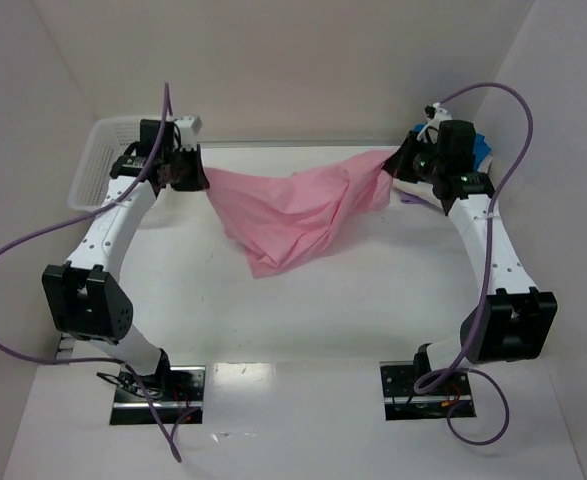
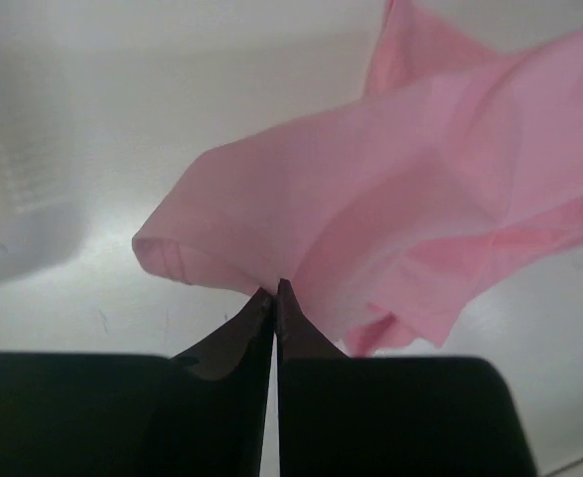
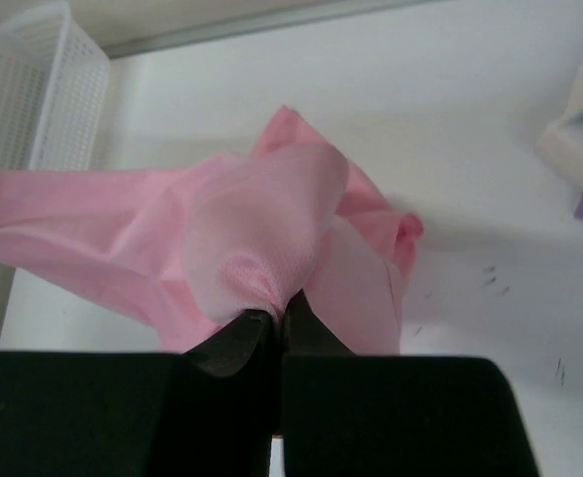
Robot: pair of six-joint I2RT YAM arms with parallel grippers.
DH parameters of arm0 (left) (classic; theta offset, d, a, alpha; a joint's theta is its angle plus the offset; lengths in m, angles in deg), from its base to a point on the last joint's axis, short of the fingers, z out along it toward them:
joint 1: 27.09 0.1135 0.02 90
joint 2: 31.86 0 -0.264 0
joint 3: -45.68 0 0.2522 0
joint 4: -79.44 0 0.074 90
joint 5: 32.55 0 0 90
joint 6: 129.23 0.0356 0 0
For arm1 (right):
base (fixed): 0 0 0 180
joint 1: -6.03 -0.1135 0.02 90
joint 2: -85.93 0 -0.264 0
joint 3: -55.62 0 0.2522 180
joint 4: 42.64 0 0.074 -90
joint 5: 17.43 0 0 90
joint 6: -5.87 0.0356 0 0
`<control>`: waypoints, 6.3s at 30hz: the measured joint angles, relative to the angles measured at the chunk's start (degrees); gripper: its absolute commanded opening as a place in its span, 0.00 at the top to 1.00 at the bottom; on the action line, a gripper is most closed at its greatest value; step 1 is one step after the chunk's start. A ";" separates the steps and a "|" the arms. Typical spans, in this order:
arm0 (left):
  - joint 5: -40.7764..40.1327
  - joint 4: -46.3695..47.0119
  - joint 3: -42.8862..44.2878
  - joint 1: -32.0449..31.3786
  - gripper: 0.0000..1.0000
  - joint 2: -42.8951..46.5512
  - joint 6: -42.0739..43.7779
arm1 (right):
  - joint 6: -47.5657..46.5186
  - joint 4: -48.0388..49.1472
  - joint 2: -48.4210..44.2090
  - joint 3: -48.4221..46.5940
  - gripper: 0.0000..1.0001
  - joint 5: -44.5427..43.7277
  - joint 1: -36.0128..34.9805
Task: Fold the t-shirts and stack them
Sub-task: Flatten out the tshirt
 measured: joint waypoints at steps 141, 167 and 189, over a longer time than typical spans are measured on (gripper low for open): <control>9.68 -4.92 -19.10 4.33 0.86 16.48 -2.25 | 1.79 2.70 -9.74 2.31 1.00 -1.63 2.49; 6.55 15.90 -17.47 -25.00 0.38 -11.22 -8.75 | -0.14 3.55 -7.46 9.23 1.00 -2.34 2.60; -3.73 20.08 -10.39 -31.36 0.38 -20.52 -9.77 | -1.00 3.56 -5.58 9.25 1.00 -3.41 2.60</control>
